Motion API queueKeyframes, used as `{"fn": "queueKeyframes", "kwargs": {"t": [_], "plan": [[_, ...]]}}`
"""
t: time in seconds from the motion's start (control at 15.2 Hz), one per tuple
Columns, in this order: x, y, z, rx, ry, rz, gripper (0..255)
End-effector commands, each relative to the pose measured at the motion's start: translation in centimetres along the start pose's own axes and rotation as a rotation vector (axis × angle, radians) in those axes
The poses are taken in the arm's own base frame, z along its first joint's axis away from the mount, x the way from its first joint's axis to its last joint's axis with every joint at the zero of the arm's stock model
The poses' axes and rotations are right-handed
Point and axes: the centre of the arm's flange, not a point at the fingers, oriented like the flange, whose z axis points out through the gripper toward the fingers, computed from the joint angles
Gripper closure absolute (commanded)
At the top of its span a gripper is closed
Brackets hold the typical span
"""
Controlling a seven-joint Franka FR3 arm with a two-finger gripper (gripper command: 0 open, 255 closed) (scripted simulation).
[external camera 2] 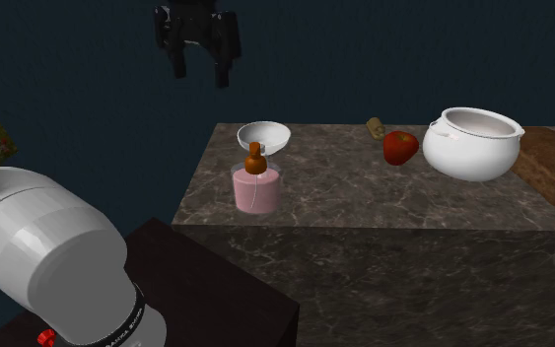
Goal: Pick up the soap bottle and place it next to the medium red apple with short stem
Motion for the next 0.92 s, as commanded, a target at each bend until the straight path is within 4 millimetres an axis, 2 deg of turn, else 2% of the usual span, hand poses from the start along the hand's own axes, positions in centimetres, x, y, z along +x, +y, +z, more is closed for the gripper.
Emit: {"fn": "queueKeyframes", "kwargs": {"t": [0.0,0.86], "plan": [[0.0,0.0,0.0,0.000,0.000,0.000,0],[11.1,0.4,12.7,-0.010,0.029,0.011,0]]}}
